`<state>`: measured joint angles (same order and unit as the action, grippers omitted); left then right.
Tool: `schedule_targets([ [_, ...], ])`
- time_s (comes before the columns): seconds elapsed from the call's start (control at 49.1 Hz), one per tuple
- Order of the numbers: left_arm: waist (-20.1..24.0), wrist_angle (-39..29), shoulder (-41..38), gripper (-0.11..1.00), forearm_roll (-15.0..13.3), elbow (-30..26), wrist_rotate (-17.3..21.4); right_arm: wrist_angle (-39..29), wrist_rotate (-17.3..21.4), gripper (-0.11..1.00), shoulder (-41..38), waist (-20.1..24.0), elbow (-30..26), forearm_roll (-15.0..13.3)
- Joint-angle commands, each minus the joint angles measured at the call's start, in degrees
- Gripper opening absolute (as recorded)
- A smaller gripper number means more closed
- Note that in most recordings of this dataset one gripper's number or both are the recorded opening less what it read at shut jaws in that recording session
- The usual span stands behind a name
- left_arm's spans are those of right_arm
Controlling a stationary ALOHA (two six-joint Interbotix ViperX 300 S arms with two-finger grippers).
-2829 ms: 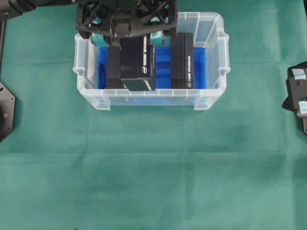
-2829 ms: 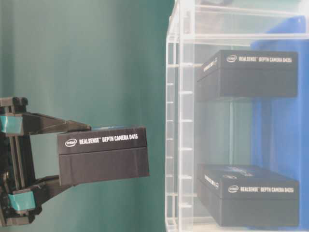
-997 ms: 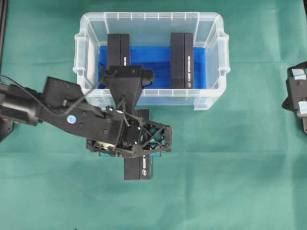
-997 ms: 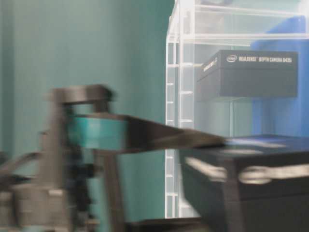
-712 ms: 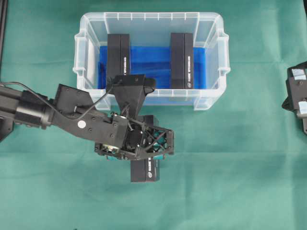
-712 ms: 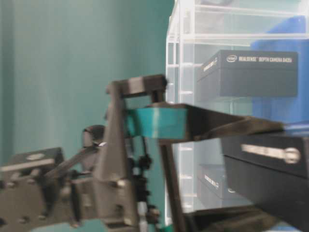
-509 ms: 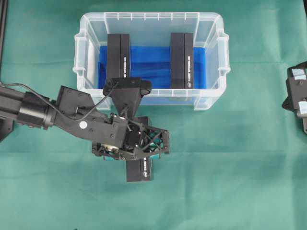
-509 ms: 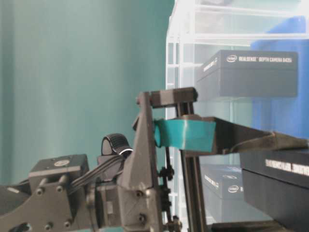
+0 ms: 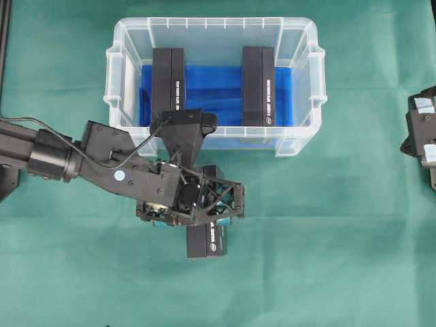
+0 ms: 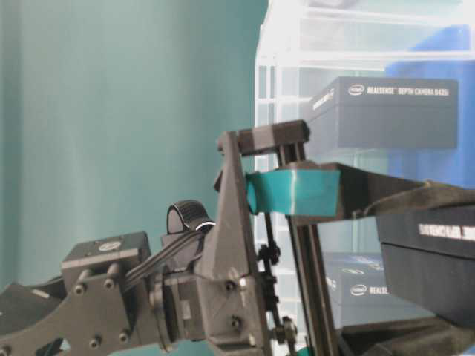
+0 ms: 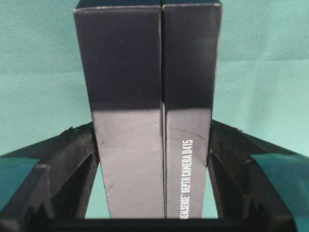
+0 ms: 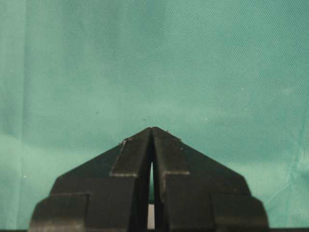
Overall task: Take the box out of the case with the left arm.
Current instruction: 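Lower the held box onto the cloth in front of the bin, then open the left gripper and withdraw it to the left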
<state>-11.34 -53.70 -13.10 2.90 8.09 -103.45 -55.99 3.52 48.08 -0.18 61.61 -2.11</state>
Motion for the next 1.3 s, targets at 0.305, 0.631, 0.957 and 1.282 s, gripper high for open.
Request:
schedule_targets([
  [0.305,-0.7,1.32,1.14,0.97,-0.26,-1.14,1.93,0.09,0.09,-0.01,-0.18,-0.09,-1.58,-0.09],
  [0.631,-0.26,0.18,2.64,0.96,-0.26,-2.2,1.85,0.0,0.18,-0.01,-0.18,-0.09,-1.67,-0.09],
  [0.957,1.32,-4.31,5.71,0.96,-0.26,-6.15,3.08,0.0,0.0,-0.01,-0.18,-0.09,-1.67,-0.7],
  [1.282,2.11,-6.77,6.42,0.95,-0.09,-8.61,4.57,-0.18,-0.09,-0.01,-0.18,-0.09,-1.67,-0.88],
])
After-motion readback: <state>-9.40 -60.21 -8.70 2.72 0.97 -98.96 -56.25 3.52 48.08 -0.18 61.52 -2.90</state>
